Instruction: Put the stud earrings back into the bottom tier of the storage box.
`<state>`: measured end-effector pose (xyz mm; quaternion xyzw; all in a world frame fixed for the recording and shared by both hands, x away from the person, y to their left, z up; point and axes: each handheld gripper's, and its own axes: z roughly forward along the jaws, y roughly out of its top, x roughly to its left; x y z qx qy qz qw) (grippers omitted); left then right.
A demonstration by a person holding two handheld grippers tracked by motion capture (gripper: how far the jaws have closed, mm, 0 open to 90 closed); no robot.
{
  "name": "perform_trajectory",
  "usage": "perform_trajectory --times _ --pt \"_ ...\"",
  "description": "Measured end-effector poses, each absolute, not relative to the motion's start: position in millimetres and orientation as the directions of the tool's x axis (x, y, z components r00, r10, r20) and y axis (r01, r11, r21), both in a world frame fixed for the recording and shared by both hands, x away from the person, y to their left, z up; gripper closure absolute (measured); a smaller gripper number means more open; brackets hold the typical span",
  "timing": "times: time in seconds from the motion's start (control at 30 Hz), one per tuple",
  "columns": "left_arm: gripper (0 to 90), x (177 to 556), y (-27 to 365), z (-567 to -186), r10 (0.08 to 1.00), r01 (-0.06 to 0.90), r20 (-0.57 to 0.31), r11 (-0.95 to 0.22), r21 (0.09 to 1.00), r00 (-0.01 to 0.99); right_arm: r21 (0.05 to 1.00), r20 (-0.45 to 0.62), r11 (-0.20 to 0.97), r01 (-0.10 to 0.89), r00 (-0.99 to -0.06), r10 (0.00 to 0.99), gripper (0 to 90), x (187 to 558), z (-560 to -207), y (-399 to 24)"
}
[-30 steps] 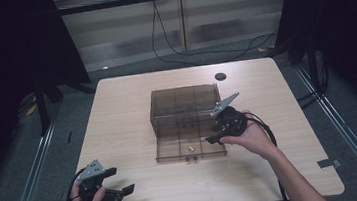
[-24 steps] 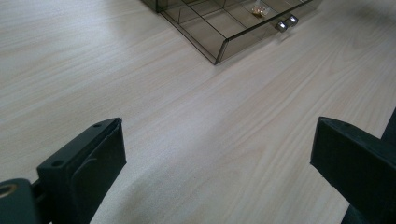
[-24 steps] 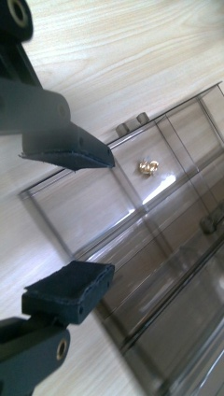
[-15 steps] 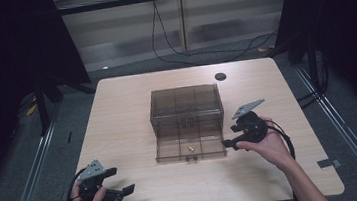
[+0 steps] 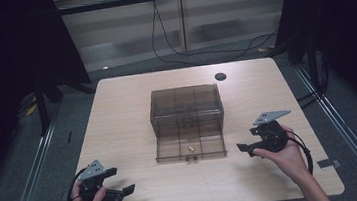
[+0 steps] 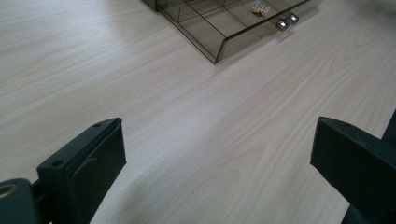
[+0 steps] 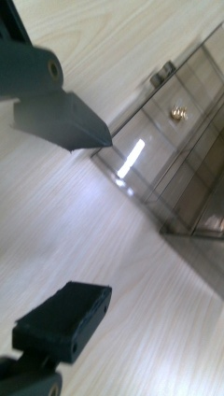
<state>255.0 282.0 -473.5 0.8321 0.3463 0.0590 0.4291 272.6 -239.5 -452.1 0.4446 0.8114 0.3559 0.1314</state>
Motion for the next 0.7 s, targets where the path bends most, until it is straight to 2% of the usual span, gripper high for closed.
perform_trajectory --times 0.7 --pt "3.1 254.3 282.5 -472.5 0.632 0.527 -0.201 -0.382 0.759 0.748 0.748 0.136 0.192 0.635 -0.43 0.893 17.2 236.0 -481.9 -282.1"
